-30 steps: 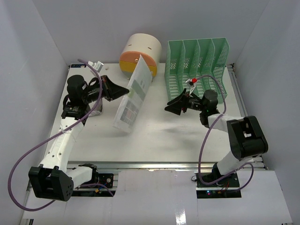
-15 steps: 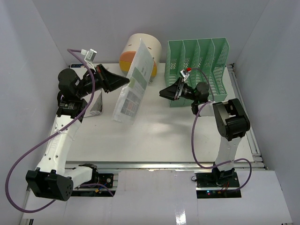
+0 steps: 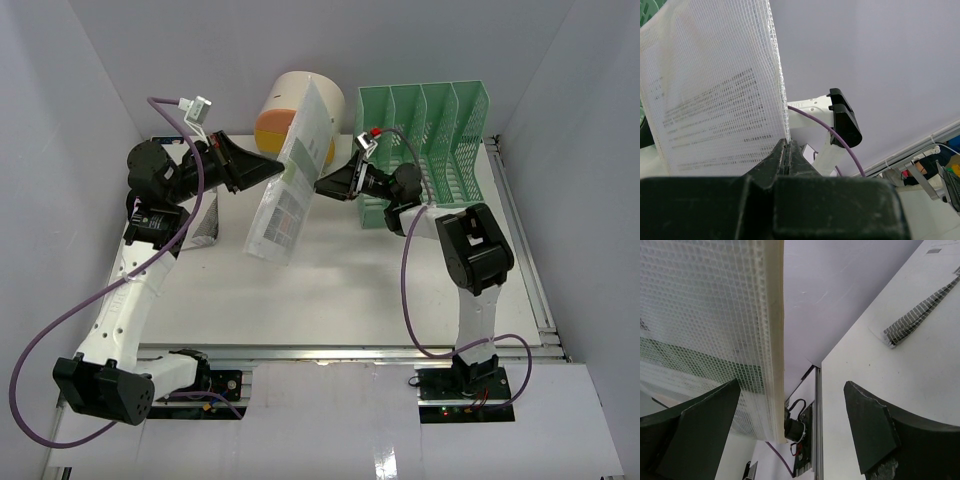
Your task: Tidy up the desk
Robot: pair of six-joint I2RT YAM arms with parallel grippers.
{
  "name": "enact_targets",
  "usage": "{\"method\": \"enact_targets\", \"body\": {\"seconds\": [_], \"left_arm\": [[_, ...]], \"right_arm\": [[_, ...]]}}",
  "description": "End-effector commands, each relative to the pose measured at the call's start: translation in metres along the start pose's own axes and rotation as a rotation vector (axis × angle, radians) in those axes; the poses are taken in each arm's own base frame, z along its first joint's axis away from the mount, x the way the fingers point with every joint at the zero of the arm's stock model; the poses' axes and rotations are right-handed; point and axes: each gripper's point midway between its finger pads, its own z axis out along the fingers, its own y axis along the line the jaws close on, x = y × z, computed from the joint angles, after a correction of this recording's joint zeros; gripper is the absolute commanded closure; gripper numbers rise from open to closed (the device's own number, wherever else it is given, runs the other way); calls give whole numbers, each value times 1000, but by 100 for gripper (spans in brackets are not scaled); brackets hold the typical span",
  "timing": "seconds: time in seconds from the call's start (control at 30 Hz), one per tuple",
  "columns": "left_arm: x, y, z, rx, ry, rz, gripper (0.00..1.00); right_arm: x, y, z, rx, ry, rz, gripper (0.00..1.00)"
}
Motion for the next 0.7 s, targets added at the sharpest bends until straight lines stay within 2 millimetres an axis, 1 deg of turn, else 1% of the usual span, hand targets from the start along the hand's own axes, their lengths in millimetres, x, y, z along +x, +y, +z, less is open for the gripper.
{"method": "enact_targets", "body": {"seconds": [0.0,0.17,0.33,0.43,0.47,0.5,0.63,0.67], "left_arm": [[-22,-32,-3,48,-67,82,100],[-22,-31,-3,40,-70,79,100],[-23,-34,-5,40,-76,81,100],[-22,-33,-6,33,-76,84,100],[-22,-34,-6,32,-76,85,100],[-22,-32,-6,24,-77,89,100],[-24,-20,-9,-59,-88,130,100],[-23,-16,-10,-82,-87,111,100]], "right_arm": [[-6,136,-15,-395,-99,-584,9],[-1,167,-19,-433,-89,-631,7],[6,205,-20,-495,-78,-667,5],[15,223,-23,-522,-62,-686,2],[16,225,-23,-526,-59,-689,1],[18,229,-25,-529,-58,-693,4],[30,248,-37,-540,-44,-759,22],[32,251,-39,-542,-42,-770,23]]}}
